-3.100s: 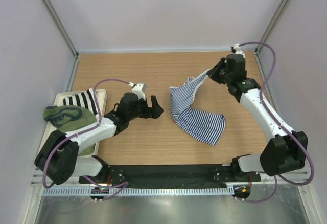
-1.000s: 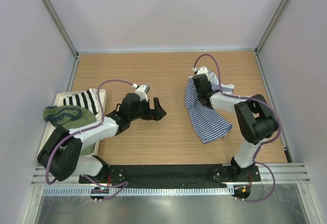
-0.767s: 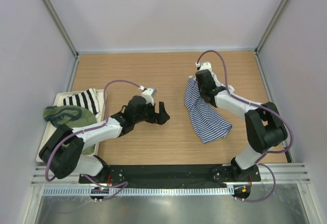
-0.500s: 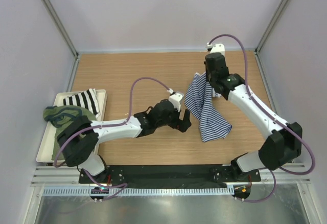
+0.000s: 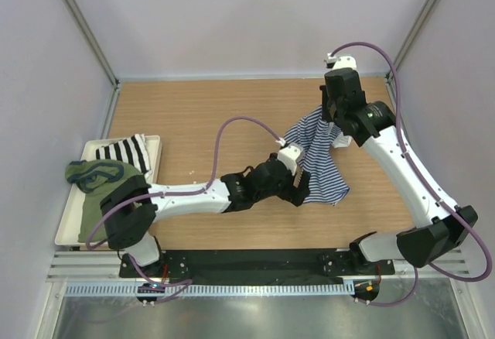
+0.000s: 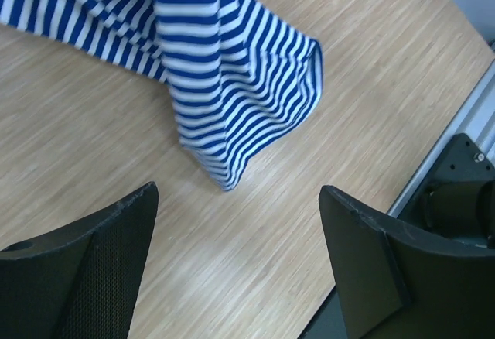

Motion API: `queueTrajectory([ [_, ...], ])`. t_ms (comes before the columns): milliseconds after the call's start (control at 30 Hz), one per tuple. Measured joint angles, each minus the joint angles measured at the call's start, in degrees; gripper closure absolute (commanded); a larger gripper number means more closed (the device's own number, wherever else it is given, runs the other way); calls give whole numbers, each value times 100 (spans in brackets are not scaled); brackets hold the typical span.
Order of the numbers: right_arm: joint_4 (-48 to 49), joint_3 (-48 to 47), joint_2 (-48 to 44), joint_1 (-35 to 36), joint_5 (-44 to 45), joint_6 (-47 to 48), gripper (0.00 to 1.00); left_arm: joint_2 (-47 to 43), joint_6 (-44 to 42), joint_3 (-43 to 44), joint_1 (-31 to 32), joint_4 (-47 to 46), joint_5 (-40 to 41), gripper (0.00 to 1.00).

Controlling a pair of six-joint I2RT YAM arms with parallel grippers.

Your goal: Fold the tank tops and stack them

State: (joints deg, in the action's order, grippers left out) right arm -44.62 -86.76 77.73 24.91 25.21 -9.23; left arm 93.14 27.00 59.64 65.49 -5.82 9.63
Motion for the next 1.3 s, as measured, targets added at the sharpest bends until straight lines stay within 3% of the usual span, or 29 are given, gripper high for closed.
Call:
queueTrajectory([
  [200, -188, -98, 2, 0, -55, 0, 99, 706, 192, 697, 149, 101, 219, 17],
  [333, -269, -210, 2, 0, -76, -2, 99, 1464, 452, 1451, 151, 728, 671, 23],
  [433, -348, -326, 2, 0, -92, -2, 99, 1786, 651, 1757, 149, 1143, 935, 51],
  [467, -367, -363, 0, 0, -92, 0, 99, 1845, 704, 1810, 142, 1255, 957, 76],
  [533, -374, -400, 0, 0, -92, 0, 99, 1923, 765, 1886, 127, 1416, 944, 100],
  [700, -393, -404, -2, -39, 39, -2, 99, 1775, 704, 1917, 74, 1910, 1025, 100],
  [800, -380, -404, -2, -157, 210, -24, 99, 1051, 684, 1781, -195, 2634, 1062, 100],
  [933, -374, -404, -13, -413, 365, -136, 99, -409, 702, 1915, -1515, 3641, 1010, 100],
  [1033, -310, -402, -26, -323, -68, -258, 99, -1445, 695, 2225, -2518, 3674, 1032, 100],
  [1200, -310, -409, -302, -184, -791, -332, 99, -2614, 463, 2594, -2350, 4157, 782, 100],
  [1300, -442, -306, -922, -197, -1357, -400, 99, -2968, 424, 2465, -2361, 4437, 483, 100],
])
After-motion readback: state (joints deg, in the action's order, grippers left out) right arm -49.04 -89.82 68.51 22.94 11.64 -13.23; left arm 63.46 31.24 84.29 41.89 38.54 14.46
